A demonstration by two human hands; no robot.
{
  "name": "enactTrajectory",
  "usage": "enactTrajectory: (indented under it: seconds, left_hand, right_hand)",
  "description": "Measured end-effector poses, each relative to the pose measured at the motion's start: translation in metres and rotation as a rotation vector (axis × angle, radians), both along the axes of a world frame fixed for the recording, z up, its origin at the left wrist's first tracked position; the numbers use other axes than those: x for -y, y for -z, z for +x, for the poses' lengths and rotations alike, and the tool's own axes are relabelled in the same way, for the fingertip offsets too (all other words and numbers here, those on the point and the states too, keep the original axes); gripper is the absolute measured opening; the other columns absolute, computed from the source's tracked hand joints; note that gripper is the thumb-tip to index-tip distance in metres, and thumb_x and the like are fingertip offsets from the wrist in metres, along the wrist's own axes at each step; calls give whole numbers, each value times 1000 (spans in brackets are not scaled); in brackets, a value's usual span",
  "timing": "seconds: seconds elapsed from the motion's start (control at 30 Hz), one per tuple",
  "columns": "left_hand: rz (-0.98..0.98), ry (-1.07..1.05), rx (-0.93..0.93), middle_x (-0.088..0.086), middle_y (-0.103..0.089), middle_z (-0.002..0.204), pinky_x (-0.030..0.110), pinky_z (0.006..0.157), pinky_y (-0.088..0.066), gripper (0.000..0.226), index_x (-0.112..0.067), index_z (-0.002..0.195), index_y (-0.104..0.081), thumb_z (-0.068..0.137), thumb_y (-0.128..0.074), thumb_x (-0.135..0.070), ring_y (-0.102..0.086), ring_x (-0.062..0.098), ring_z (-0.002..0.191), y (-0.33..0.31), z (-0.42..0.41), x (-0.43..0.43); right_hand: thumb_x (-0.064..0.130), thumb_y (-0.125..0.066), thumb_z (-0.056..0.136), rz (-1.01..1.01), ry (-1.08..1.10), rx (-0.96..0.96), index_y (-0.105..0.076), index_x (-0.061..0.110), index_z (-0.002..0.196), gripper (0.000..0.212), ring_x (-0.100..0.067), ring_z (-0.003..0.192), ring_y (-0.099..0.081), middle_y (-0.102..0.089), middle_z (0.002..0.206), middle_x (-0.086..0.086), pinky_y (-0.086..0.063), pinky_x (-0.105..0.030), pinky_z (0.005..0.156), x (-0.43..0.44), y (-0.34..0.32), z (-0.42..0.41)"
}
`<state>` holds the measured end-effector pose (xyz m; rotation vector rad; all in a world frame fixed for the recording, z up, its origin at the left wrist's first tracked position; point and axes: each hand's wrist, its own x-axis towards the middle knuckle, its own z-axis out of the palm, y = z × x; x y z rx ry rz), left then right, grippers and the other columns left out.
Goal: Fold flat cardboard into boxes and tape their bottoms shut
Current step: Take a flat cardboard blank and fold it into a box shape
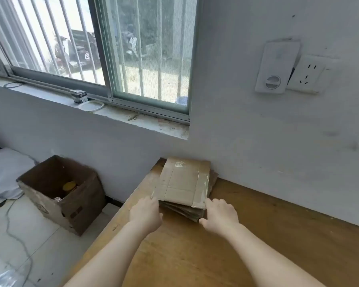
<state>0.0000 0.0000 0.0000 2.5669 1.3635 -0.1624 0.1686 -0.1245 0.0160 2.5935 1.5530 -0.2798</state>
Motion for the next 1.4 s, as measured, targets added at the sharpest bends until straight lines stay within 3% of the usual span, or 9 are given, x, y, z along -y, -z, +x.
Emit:
enactTrajectory:
  seconds: [0.2,0.43,0.6,0.7,0.83,0.97,1.13,1.27,1.4]
  left_hand:
    - [-184,-123,95,7,-44,137,38,99,-43,56,-13,141,-33,95,-50,-39,-42,26,126,35,22,-43]
    - [-218,-304,443,4,-55,105,32,78,-44,28,-13,112,-58,93,-55,-34,-50,19,93,58,40,-62]
    - [-350,-442,680,-2,-60,102,24,60,-40,23,-18,110,-53,93,-59,-32,-52,11,81,63,54,-59]
    - [-442,-547,815,3,-59,109,29,65,-49,22,-17,112,-47,95,-56,-26,-58,18,90,67,57,-50]
    - [-614,-684,1037,-1,-56,106,27,50,-54,23,-18,116,-45,95,-56,-18,-63,19,85,59,53,-24]
    - [-628,-677,1127,-4,-55,104,26,47,-53,25,-17,118,-44,95,-56,-15,-65,16,78,45,46,11]
    - [-653,-640,1222,2,-56,110,28,48,-53,26,-13,119,-45,96,-56,-14,-64,21,77,24,38,57]
    - [-711,-587,1291,-3,-56,106,25,47,-52,23,-19,115,-43,96,-54,-11,-63,23,85,8,29,97]
    - [-742,-520,1297,-3,-58,104,27,49,-51,22,-19,112,-45,96,-55,-10,-62,23,83,1,16,135]
  right_hand:
    - [52,-54,89,6,188,-184,-30,18,144,68,-25,116,-52,-57,123,-4,-46,-38,92,-33,32,11]
    - [52,-48,94,211,476,-263,-33,19,143,61,-21,103,-62,-61,119,-2,-52,-35,83,-56,47,17]
    - [38,-59,93,381,643,-501,-32,18,144,61,-24,114,-58,-56,128,-5,-49,-35,86,-57,54,24]
    - [30,-64,90,489,662,-642,-46,20,134,49,-20,108,-58,-61,120,1,-49,-37,91,-52,56,26]
    - [27,-59,94,753,780,-780,-55,23,116,23,-15,98,-58,-64,110,3,-49,-35,87,-33,51,20]
    - [22,-54,97,947,857,-888,-58,23,98,4,-18,90,-63,-65,96,4,-54,-47,83,-5,38,14]
    - [23,-54,97,1059,846,-911,-58,21,102,7,-21,88,-65,-67,95,0,-55,-52,81,41,20,5]
    - [22,-55,97,1123,862,-887,-59,21,102,6,-18,89,-65,-67,96,0,-56,-46,81,86,8,-9]
    - [22,-55,97,1189,900,-827,-57,27,98,5,-10,87,-64,-66,96,4,-55,-31,75,132,3,-30]
